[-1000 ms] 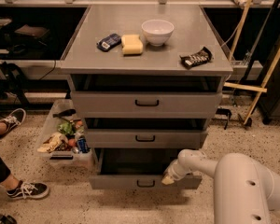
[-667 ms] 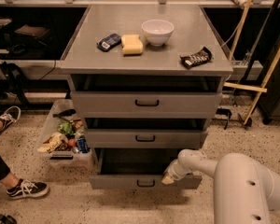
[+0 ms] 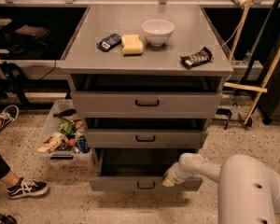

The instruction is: Open bottom drawer

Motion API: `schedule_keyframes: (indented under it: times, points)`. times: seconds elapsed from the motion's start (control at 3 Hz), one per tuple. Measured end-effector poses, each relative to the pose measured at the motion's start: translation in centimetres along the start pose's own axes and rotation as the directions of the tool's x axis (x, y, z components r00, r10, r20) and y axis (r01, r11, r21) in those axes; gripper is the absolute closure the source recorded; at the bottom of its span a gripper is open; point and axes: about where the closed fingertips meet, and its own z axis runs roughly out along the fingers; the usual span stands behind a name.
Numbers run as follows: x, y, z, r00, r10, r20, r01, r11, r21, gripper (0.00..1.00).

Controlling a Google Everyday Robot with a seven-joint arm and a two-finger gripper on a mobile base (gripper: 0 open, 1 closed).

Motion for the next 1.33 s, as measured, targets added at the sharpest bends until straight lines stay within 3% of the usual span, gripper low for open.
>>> schedule_keyframes:
  times: [0.33, 1.33]
  points:
    - [0.9, 1.6, 0.2, 1.000, -0.007, 0.000, 0.007, 1.0000, -0.003, 1.00]
    - [1.5, 3.2, -0.4, 1.000, -0.006, 0.002, 0.006, 1.0000, -0.004, 1.00]
